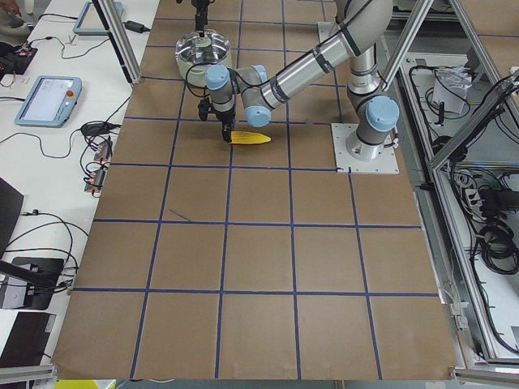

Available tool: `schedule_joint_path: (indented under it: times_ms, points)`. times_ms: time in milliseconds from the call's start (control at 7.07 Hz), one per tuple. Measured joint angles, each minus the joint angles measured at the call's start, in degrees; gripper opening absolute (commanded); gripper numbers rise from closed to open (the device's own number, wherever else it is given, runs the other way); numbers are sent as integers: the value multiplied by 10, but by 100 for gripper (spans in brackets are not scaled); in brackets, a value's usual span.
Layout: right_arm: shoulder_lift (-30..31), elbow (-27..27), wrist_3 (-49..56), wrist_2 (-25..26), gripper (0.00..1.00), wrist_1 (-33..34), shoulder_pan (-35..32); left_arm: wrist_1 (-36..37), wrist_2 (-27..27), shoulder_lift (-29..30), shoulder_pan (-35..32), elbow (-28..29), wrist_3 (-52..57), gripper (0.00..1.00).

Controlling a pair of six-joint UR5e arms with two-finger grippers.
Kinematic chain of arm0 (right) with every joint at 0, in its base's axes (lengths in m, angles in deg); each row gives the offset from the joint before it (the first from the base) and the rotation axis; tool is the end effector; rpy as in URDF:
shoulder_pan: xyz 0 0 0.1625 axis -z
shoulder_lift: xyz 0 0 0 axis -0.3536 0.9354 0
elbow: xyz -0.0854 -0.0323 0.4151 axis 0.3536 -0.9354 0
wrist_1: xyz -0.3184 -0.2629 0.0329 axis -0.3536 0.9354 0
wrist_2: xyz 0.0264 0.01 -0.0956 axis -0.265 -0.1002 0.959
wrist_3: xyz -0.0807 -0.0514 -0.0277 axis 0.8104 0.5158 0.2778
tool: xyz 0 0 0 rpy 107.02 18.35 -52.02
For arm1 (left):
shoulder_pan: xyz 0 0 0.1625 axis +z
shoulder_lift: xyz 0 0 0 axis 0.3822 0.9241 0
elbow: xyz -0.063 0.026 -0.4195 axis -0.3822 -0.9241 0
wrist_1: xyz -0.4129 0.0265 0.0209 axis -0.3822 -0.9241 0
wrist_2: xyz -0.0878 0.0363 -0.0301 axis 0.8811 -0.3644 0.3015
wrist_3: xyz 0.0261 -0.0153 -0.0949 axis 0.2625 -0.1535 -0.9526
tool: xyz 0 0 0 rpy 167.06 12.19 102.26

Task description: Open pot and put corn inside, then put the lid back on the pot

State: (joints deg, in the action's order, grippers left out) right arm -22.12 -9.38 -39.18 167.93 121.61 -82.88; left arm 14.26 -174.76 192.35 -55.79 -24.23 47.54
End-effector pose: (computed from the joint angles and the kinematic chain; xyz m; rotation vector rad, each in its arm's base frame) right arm 0.3031 -0.6810 0.3633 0.0853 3.1159 -0.0578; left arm -0.0236 -0.5661 0.2001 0.0215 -3.0742 -0.1104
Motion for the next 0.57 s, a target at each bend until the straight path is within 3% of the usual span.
schedule_joint_path:
  times_ms: [424, 566]
  points:
    - [-14, -1, -6, 1, 61, 7, -5, 4, 0, -23, 1, -31, -10, 98]
    - [-15, -1, -7, 1, 56, 8, -4, 10, 2, -25, 2, -38, -6, 98]
